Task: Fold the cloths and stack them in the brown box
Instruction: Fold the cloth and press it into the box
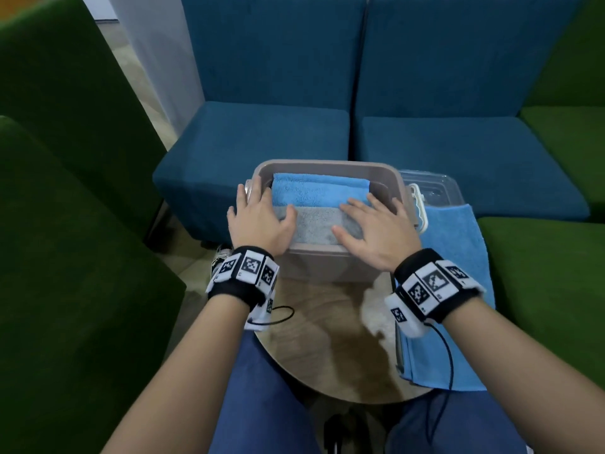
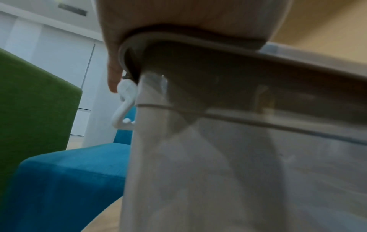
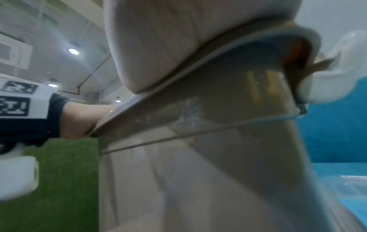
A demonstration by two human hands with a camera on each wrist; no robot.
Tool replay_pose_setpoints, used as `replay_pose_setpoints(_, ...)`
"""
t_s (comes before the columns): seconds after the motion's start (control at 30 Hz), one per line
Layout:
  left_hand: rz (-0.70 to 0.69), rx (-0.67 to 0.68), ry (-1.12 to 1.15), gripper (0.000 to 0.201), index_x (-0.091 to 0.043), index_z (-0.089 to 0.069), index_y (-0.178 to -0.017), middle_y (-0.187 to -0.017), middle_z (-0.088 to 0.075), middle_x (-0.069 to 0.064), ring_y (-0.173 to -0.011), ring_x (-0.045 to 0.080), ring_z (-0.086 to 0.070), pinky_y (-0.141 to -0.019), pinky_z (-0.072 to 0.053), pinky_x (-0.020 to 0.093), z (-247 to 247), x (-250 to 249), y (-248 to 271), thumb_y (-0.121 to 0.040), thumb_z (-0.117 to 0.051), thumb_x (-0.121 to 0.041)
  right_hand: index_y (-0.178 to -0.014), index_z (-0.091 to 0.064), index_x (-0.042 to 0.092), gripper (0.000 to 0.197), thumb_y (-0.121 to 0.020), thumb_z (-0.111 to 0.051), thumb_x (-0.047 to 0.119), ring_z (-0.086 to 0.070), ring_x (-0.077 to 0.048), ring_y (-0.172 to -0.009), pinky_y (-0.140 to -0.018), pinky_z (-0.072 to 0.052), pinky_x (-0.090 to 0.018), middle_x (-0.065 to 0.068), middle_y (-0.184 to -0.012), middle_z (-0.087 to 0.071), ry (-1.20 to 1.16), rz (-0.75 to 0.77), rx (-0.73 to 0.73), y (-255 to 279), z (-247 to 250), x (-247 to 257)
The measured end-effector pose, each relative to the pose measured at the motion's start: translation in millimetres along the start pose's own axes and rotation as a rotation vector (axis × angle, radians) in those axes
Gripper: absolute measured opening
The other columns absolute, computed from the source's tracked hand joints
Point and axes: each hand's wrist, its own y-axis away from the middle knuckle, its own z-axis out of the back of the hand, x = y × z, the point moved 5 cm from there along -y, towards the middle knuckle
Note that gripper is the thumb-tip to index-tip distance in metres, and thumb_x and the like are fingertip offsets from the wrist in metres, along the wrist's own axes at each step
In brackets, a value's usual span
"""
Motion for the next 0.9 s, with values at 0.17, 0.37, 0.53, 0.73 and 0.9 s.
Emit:
replay_pose_setpoints(0.17,0.022,0.011,0.032,0.065,-0.02,-0.035,-0.148,-0.162,-0.011,-0.008,-0.149,0.021,-0.007,-0.11,-0.026,0.046,-7.1,-8.1,-31.5,-0.089,-0.046,-0.044,-0.141,-0.047,0.031,0.09,-0.072,-0.007,0.072,-0.037,-0.019,-0.139,-0.112,-0.022,-0.042,0.009,-0.151,-0.042,-0.011,-0.021,-0.038,-30.0,5.7,-13.6)
replay_pose_setpoints(0.37,0.032,-0.009,0.062,0.045,-0.017,-0.06,-0.123,-0.16,-0.017,-0.01,-0.148,0.023,-0.012,-0.106,-0.03,0.047,-12.2,-13.4,-54.5,-0.085,-0.049,-0.038,-0.12,-0.062,0.024,0.058,-0.083,-0.032,0.057,-0.06,-0.028,-0.108,-0.086,-0.046,-0.037,-0.002,-0.116,-0.068,-0.086,-0.052,-0.146,-50.2,16.8,-23.0)
replay_pose_setpoints(0.53,0.032,0.0,0.041,0.043,-0.012,-0.066,-0.114,-0.16,-0.017,-0.01,-0.147,0.021,-0.012,-0.105,-0.031,0.045,-14.7,-15.2,-66.8,-0.085,-0.049,-0.038,-0.117,-0.063,0.025,0.036,-0.09,-0.045,0.042,-0.061,-0.029,-0.097,-0.072,-0.043,-0.034,-0.005,-0.102,-0.069,-0.072,-0.087,-0.169,-62.5,16.1,-28.1)
replay_pose_setpoints(0.73,0.02,-0.004,0.052,0.045,-0.011,-0.066,-0.114,-0.159,-0.02,-0.009,-0.147,0.024,-0.015,-0.108,-0.029,0.046,-14.8,-15.4,-64.8,-0.085,-0.045,-0.037,-0.11,-0.067,0.019,0.038,-0.088,-0.042,0.038,-0.062,-0.031,-0.093,-0.074,-0.042,-0.033,-0.008,-0.099,-0.07,-0.086,-0.045,-0.217,-63.5,15.2,-28.8)
replay_pose_setpoints(0.9,0.011,-0.047,0.134,0.056,-0.015,-0.052,-0.135,-0.159,-0.022,-0.004,-0.147,0.023,-0.015,-0.117,-0.01,0.054,-10.7,-12.8,-50.6,-0.089,-0.034,-0.042,-0.108,-0.058,0.006,0.027,-0.082,-0.052,0.012,-0.05,-0.018,-0.103,-0.093,-0.037,-0.027,-0.007,-0.111,-0.055,-0.468,-0.023,-0.654,-21.1,25.3,-37.8)
